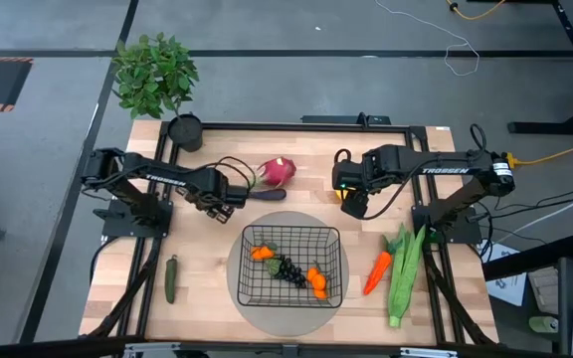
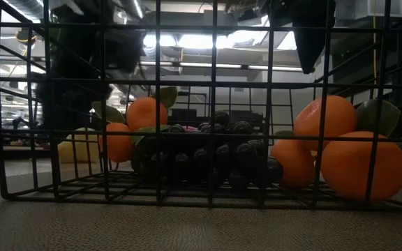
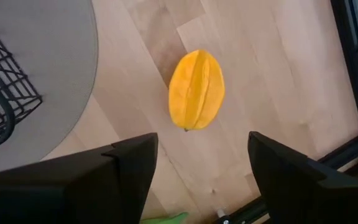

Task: Build produce basket
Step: Put the yellow pear into the black wire basket

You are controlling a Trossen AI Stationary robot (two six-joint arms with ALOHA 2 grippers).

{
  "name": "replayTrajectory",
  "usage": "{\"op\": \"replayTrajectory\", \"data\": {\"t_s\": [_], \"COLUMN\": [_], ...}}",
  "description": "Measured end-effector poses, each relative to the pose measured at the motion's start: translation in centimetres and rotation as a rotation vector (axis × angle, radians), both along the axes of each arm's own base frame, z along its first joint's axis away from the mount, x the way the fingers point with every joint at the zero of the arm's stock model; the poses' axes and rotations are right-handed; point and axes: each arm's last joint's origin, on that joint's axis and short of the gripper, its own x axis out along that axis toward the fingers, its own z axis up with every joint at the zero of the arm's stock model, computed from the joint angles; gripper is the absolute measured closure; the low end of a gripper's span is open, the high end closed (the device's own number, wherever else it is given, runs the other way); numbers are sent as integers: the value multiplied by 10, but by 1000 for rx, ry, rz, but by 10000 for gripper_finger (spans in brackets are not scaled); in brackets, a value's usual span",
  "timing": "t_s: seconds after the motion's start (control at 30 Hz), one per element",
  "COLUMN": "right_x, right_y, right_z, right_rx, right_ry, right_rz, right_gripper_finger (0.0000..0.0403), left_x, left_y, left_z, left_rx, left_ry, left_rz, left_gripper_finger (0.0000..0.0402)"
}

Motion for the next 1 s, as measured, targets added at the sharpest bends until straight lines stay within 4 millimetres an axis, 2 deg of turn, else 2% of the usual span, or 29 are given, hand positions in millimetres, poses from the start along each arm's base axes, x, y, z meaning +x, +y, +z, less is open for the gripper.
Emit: {"op": "replayTrajectory", "data": {"t_s": [0.13, 0.27, 0.47, 0.6, 0.67, 0.77, 1.0], "right_x": [0, 0, 0, 0, 0, 0, 0], "right_y": [0, 0, 0, 0, 0, 0, 0], "right_z": [0, 0, 0, 0, 0, 0, 0], "right_rx": [0, 0, 0, 0, 0, 1, 0], "right_ry": [0, -1, -1, -3, -4, -5, -4], "right_rz": [0, 0, 0, -3, -4, -6, -5], "right_gripper_finger": [166, 166, 166, 166, 166, 166, 166], "left_x": [-15, -24, -38, -35, -32, -32, -34], "left_y": [-4, -14, -20, -17, -13, -5, 10], "left_z": [0, 2, 3, -3, -6, -7, -25], "left_rx": [-50, -56, 17, 68, 121, 194, 201], "left_ry": [44, 7, -166, -379, -426, -428, -353], "left_rz": [30, 20, 44, 22, 19, 47, 74], "left_gripper_finger": [209, 209, 209, 209, 209, 209, 209]}}
